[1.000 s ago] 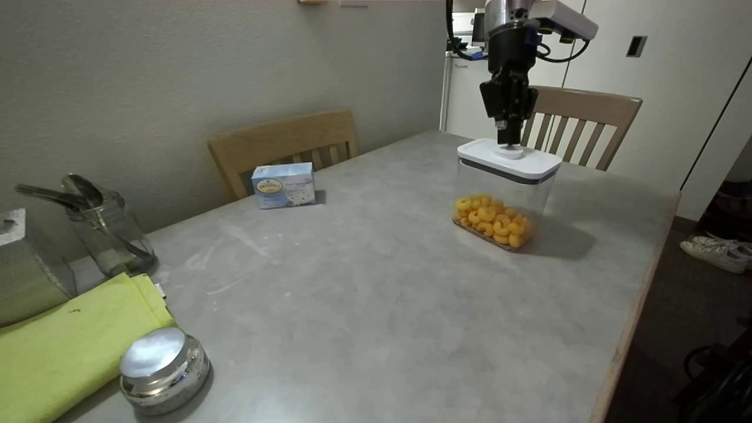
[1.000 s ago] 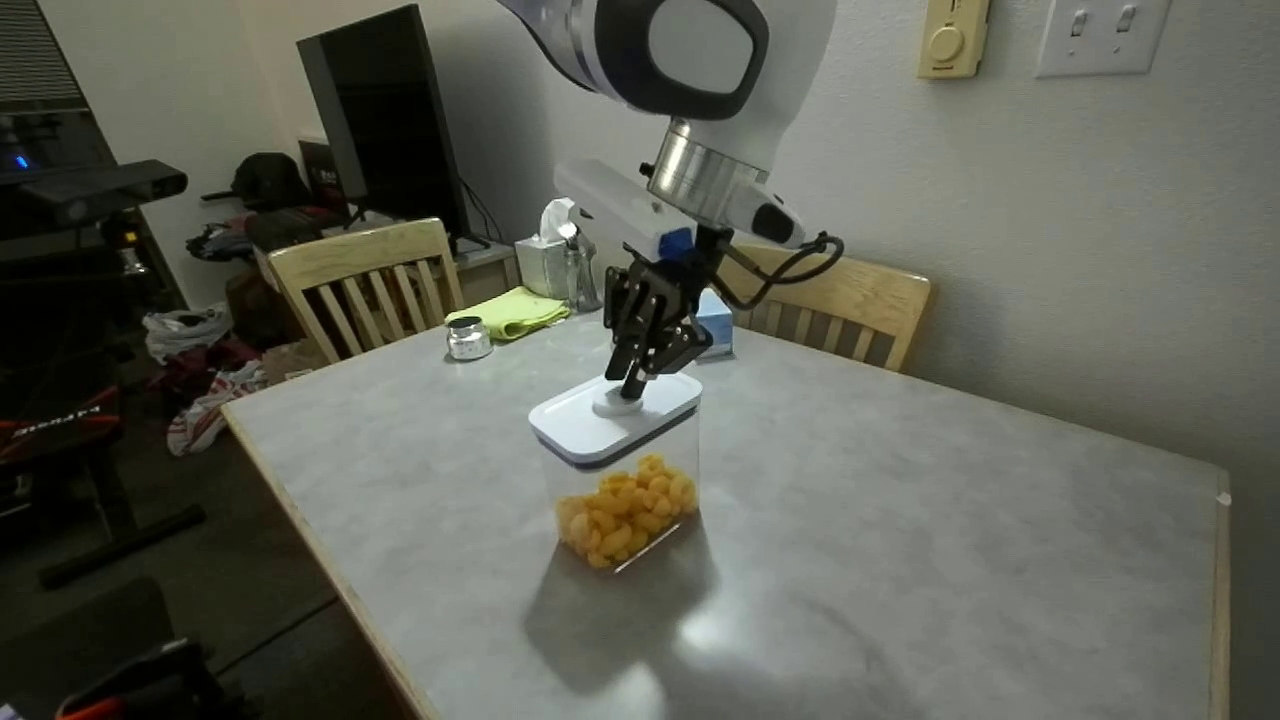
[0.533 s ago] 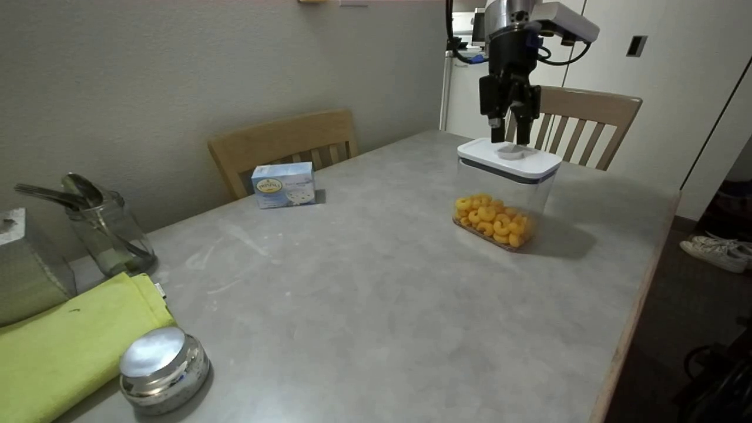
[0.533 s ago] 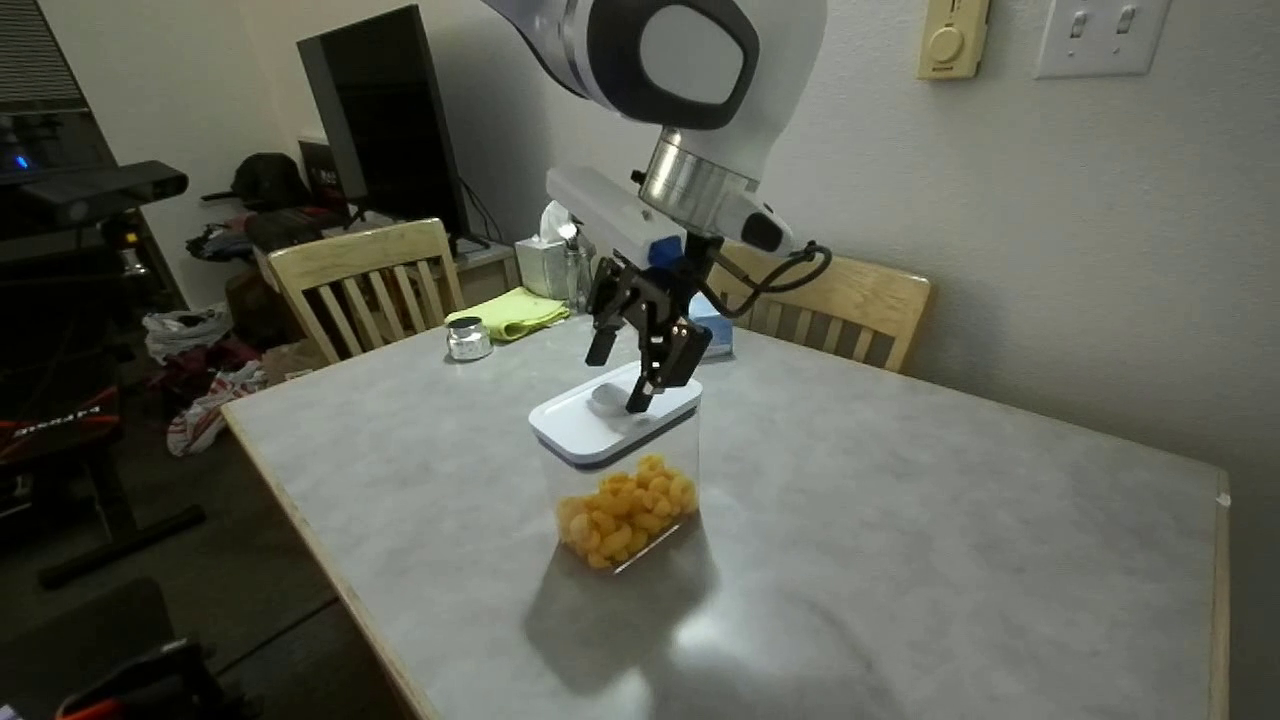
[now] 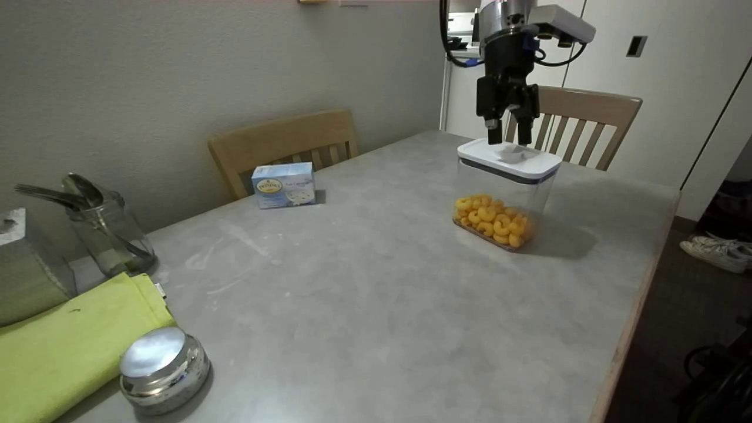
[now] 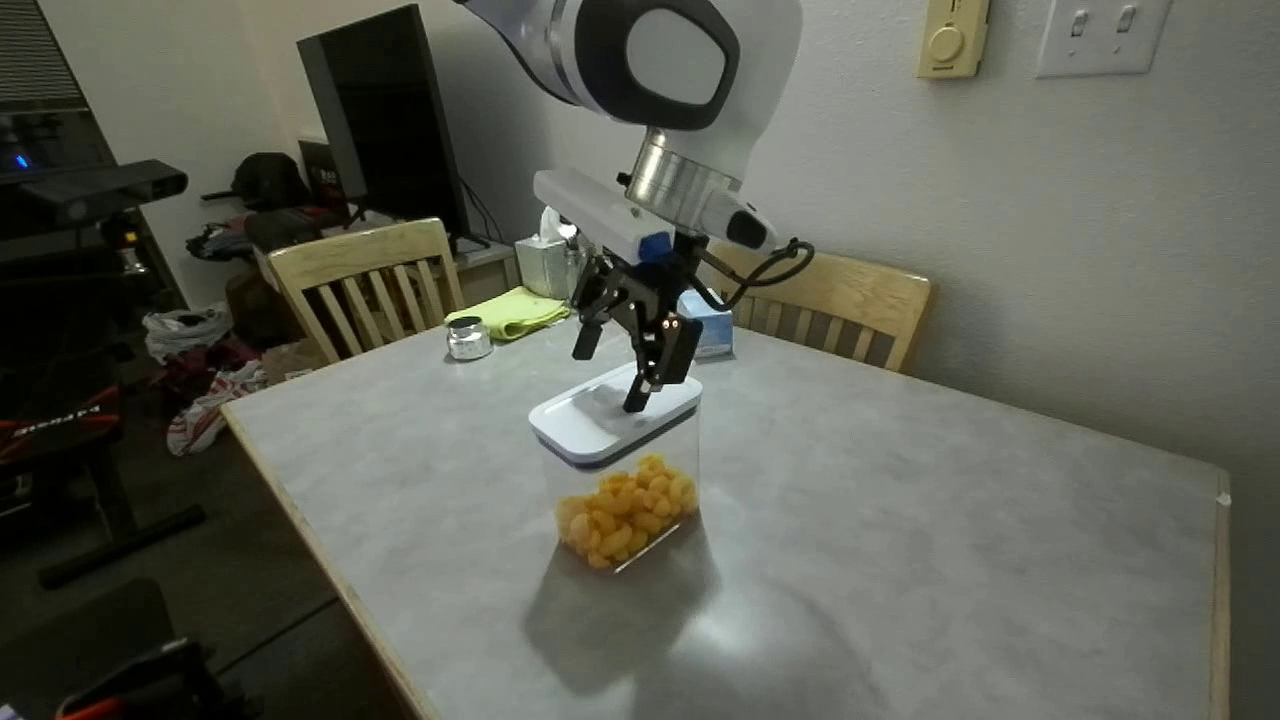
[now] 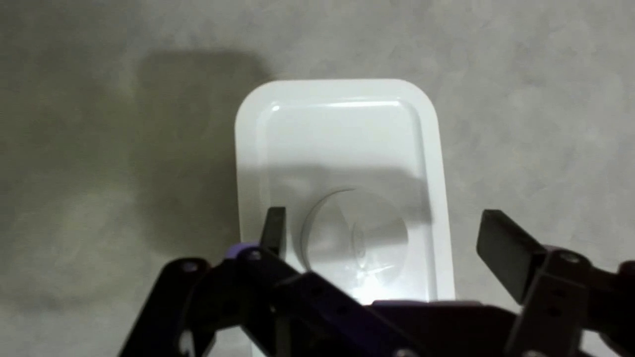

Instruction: Press down on the white lid then remove it from the top of food container and put it on the table

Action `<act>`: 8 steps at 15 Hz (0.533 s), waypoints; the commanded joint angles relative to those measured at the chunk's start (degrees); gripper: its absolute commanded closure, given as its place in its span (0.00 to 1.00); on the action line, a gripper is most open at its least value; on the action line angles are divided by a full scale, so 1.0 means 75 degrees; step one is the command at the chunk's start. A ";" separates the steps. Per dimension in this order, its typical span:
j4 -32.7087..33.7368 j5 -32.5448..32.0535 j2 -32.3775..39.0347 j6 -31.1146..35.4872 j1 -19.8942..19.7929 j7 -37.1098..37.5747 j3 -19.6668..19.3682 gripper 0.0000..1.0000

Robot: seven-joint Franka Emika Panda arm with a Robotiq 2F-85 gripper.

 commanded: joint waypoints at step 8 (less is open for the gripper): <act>-0.0587 -0.0521 -0.0369 -0.0124 0.0054 -0.0091 0.0032 0.23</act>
